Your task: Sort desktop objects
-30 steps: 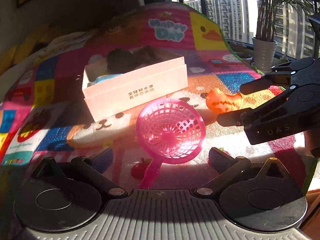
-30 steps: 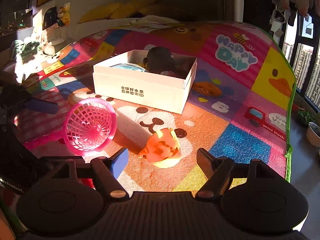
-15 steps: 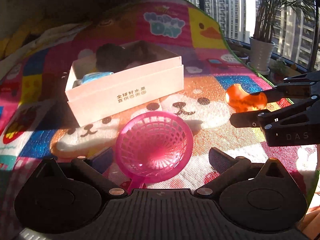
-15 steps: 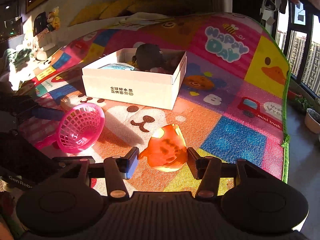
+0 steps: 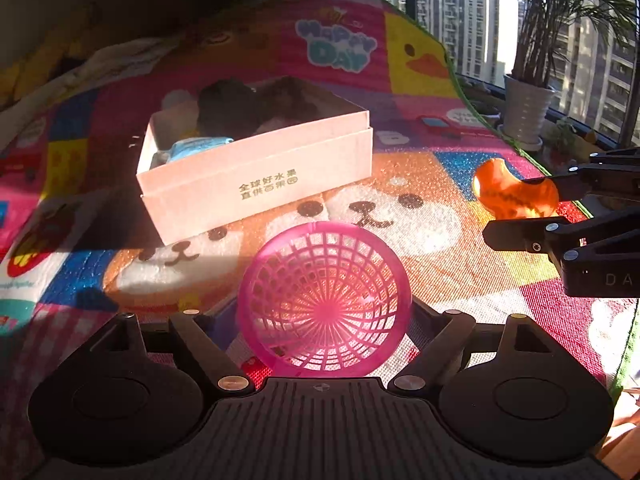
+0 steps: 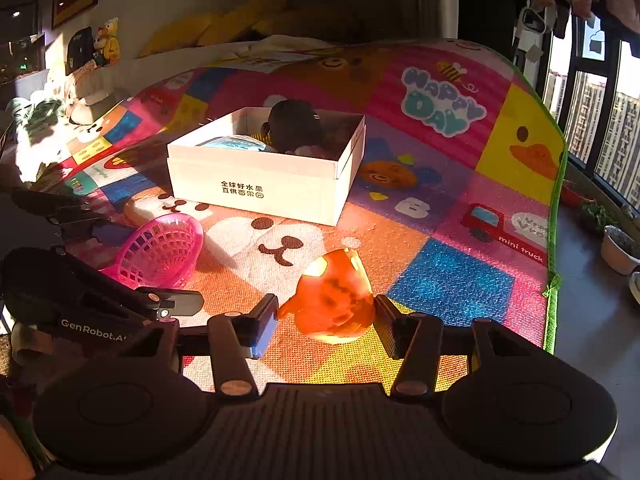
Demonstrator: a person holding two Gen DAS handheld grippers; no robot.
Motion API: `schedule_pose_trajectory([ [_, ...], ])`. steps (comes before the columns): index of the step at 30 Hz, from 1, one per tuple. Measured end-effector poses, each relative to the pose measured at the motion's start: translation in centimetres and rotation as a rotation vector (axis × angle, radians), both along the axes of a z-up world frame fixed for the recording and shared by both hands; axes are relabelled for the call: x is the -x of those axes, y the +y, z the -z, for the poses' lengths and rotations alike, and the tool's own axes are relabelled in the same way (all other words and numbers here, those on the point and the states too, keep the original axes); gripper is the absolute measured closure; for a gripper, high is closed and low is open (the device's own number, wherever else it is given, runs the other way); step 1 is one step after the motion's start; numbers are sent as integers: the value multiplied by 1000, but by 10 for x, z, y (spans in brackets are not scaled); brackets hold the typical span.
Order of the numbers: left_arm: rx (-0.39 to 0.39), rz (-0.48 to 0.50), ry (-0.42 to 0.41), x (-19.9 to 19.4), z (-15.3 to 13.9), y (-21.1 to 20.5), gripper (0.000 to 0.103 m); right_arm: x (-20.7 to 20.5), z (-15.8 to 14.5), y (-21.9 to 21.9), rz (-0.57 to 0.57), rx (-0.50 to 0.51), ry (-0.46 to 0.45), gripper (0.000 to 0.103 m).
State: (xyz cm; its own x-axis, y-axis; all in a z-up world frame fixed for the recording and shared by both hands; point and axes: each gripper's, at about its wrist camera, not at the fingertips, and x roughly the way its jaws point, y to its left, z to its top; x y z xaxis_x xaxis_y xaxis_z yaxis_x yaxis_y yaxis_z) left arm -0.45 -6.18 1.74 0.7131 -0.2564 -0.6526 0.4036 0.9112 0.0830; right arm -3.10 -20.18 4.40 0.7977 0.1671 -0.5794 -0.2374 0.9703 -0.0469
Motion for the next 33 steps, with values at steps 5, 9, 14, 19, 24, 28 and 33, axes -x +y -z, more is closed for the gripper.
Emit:
schedule_pose_trajectory([
  [5,-3,20,-79,19,-26,6,16,6,-12,5,-15,26,-27,51],
  [9,-4,4,-184,15,-59,9,16,9,-39,10,-17,57,-105,51],
  [14,13,-65,-333,-15,-107,11,16,4,-104,6,-25,25,-270,51],
  [19,117,-69,-331,-82,-135,2,16,-22,-159,-5,0,-54,-381,51],
  [24,158,15,-329,-156,-130,-15,13,-69,-171,-12,56,-46,-382,51],
  [28,147,48,-242,-191,-109,-9,2,-114,-157,-18,95,-65,-308,51],
  [33,165,-98,-209,-175,-84,44,1,-157,-134,-11,72,-89,-195,51],
])
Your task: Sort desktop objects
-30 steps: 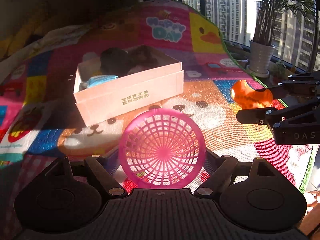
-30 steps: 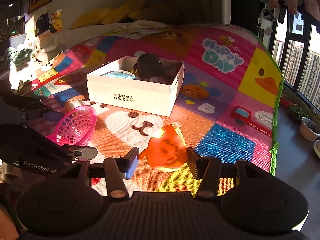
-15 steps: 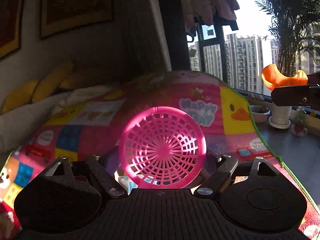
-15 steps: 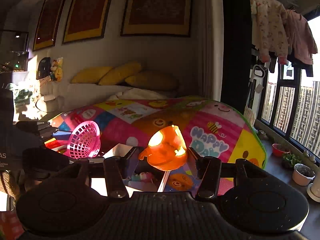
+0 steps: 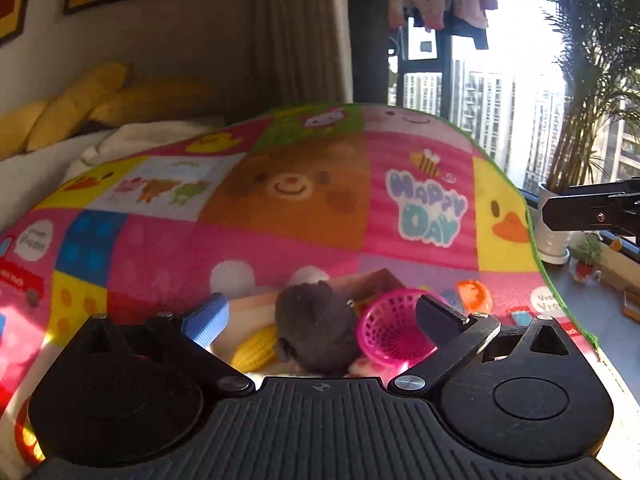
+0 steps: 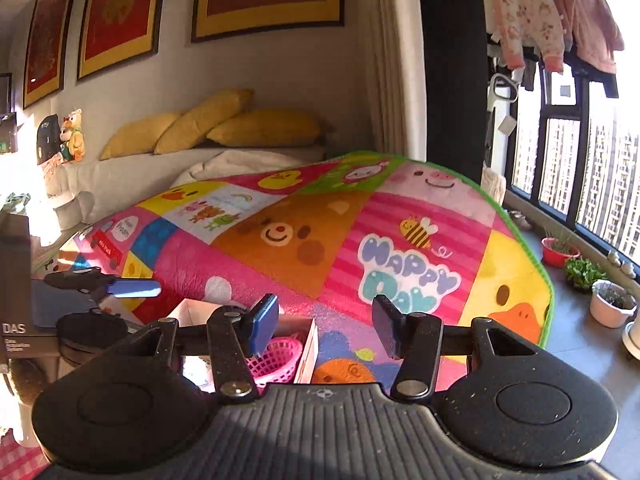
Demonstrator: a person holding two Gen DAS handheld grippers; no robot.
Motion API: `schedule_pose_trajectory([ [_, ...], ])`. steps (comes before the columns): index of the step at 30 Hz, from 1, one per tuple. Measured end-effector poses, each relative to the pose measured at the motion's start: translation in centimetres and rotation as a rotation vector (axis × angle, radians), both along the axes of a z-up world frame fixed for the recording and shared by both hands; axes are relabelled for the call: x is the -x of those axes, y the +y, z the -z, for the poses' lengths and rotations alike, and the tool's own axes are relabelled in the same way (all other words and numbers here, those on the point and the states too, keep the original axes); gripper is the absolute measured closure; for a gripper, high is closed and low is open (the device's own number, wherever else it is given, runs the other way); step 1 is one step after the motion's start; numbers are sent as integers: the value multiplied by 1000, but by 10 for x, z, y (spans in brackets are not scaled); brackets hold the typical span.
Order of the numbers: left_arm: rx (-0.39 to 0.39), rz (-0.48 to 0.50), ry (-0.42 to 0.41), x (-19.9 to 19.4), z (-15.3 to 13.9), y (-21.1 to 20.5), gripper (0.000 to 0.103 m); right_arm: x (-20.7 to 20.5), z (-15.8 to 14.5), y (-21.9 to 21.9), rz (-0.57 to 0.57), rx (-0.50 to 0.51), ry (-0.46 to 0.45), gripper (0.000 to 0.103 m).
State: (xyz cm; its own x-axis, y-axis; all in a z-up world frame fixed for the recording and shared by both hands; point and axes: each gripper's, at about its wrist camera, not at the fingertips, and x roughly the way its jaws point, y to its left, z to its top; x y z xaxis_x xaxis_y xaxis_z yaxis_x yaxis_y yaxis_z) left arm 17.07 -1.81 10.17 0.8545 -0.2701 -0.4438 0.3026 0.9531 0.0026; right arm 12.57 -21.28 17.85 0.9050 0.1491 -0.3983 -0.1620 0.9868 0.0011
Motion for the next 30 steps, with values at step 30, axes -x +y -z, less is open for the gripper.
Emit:
schedule_pose_trajectory([
  [30,139,51,201,97,74,16,0,-71,159,-169,289,-347,347,34],
])
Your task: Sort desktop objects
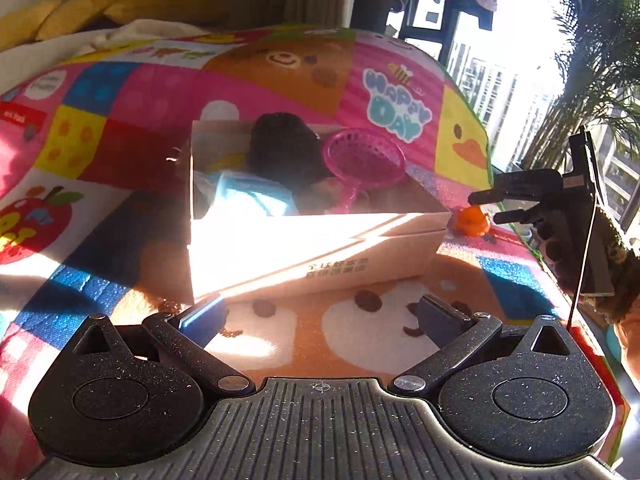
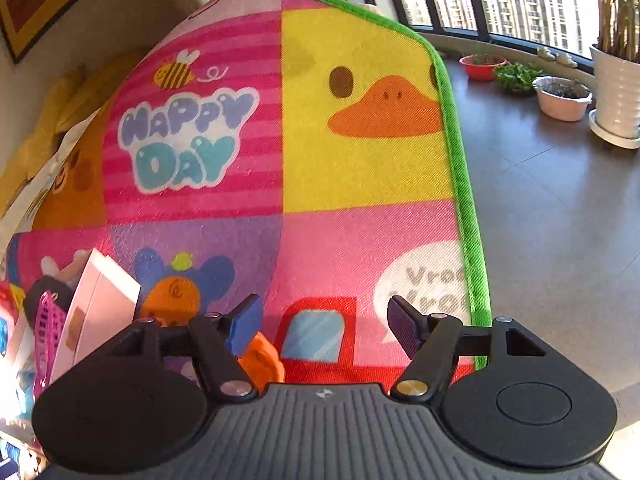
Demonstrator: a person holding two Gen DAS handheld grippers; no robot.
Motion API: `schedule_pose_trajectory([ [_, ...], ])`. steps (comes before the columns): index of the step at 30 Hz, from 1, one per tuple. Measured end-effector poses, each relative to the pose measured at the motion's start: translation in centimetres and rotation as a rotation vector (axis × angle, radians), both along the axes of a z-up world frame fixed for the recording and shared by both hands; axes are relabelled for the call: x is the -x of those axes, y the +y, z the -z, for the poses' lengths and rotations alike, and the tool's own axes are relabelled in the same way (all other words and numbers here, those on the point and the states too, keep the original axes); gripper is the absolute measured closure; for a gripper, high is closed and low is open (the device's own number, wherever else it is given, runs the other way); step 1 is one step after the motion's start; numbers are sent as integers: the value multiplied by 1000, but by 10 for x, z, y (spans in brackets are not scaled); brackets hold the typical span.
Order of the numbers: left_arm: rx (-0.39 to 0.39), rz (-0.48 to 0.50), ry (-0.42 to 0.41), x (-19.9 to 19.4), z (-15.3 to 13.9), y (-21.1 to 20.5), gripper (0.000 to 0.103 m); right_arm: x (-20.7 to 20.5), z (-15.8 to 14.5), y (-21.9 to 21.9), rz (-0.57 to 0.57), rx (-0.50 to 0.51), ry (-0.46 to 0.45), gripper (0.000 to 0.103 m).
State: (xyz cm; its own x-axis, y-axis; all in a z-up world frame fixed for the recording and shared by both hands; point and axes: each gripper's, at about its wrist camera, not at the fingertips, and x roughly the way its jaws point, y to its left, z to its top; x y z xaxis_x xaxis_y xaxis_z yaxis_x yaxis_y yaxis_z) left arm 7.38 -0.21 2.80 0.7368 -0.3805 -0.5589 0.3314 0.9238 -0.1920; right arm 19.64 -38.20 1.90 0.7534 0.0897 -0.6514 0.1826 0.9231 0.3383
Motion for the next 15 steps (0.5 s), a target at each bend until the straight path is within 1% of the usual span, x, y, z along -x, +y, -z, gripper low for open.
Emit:
schedule_pose_trajectory([
  [2,-1,11,7,2,1,-5,0,6,0,12,-51,35,6,36],
  [4,0,10,15,3,2,-10,0,12,-2,28,-115,68,5,36],
  [7,15,6,22,9,2,-11,0,16,-8,47,-183,63,-3,36],
  [11,18,3,4,22,1,-7,0,26,-16,73,-276,65,-2,36],
  [13,15,-2,0,26,2,-5,0,39,-16,87,-333,69,10,36],
  [15,20,-12,-2,30,2,-1,0,55,-15,100,-377,105,15,36],
])
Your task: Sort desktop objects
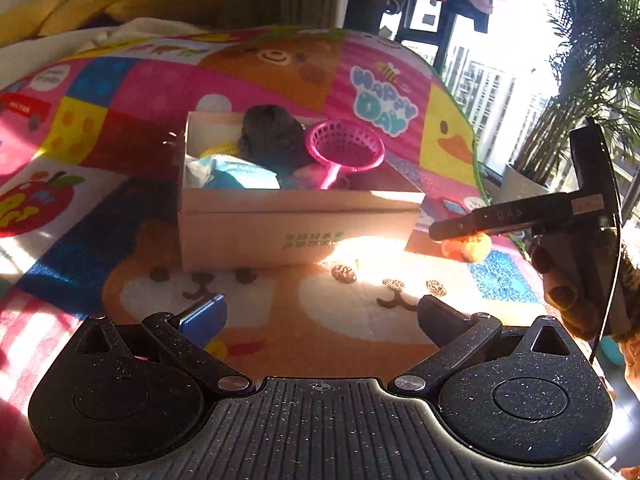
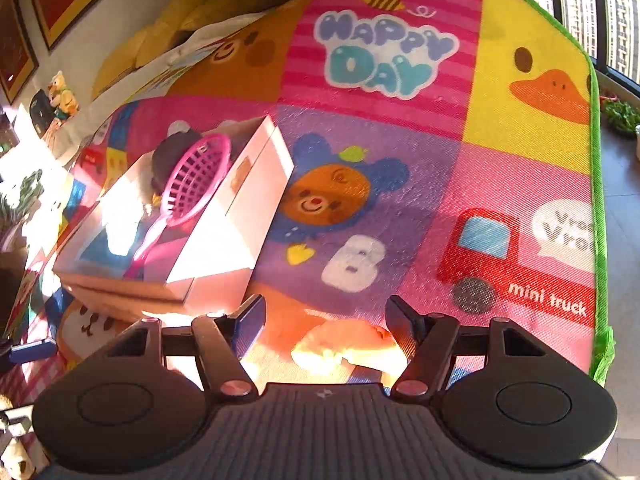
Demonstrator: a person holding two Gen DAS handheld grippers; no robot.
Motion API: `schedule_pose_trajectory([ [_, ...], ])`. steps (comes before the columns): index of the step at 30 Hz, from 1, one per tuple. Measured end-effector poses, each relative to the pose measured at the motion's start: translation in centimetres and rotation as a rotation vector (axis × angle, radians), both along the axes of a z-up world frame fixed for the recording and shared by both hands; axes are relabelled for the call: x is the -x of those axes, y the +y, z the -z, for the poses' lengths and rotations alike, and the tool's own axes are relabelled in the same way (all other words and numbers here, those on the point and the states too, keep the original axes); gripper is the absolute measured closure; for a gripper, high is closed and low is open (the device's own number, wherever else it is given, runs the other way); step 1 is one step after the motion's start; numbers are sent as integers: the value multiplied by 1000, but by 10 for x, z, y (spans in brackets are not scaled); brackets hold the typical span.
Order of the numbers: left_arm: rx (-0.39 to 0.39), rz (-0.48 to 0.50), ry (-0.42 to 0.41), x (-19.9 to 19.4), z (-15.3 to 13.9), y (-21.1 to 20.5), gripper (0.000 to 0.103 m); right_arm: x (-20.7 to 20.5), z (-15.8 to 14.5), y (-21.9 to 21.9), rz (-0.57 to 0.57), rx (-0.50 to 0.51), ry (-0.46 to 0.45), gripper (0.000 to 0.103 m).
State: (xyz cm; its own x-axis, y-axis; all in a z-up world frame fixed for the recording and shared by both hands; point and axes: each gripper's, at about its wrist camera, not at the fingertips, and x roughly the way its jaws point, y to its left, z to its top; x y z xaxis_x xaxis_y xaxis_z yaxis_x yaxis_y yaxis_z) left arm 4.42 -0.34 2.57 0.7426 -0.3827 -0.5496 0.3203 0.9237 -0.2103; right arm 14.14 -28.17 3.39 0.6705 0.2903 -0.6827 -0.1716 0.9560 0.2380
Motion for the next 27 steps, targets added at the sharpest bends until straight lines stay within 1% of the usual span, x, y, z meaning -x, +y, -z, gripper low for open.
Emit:
schedule_pose_trajectory([
  [1,5,-5,1,1,0,1,0,8,1,6,-16,27,-4,39],
  [2,10,-11,2,2,1,3,0,18,2,15,-29,68,-11,51],
  [3,13,-15,4,3,1,4,0,25,3,21,-36,98,-12,59],
  [4,14,-22,7,4,1,5,0,30,4,26,-39,126,-9,73],
  [5,11,-26,9,5,1,6,0,37,3,30,-30,162,-14,79],
  [7,-6,-31,13,8,0,5,0,48,1,34,-20,196,-21,82],
  [9,-33,-26,15,11,0,1,0,57,-2,36,-14,200,-24,88],
  [10,-48,-20,15,12,0,-1,0,61,-5,36,-9,201,-24,93],
  [11,-62,-16,12,13,0,-3,0,65,-8,36,-3,198,-27,95],
  [13,-81,-14,4,16,-1,-6,0,73,-17,36,0,187,-42,95],
  [17,-70,-19,-8,21,-5,-5,0,84,-39,42,-17,181,-88,95],
  [21,-74,-3,-18,27,-11,-9,0,89,-62,49,-44,128,-109,95],
  [24,-76,25,-22,28,-13,-16,0,81,-83,63,-85,82,-157,95],
  [27,-93,31,-17,27,-11,-20,0,59,-102,85,-102,68,-235,95],
])
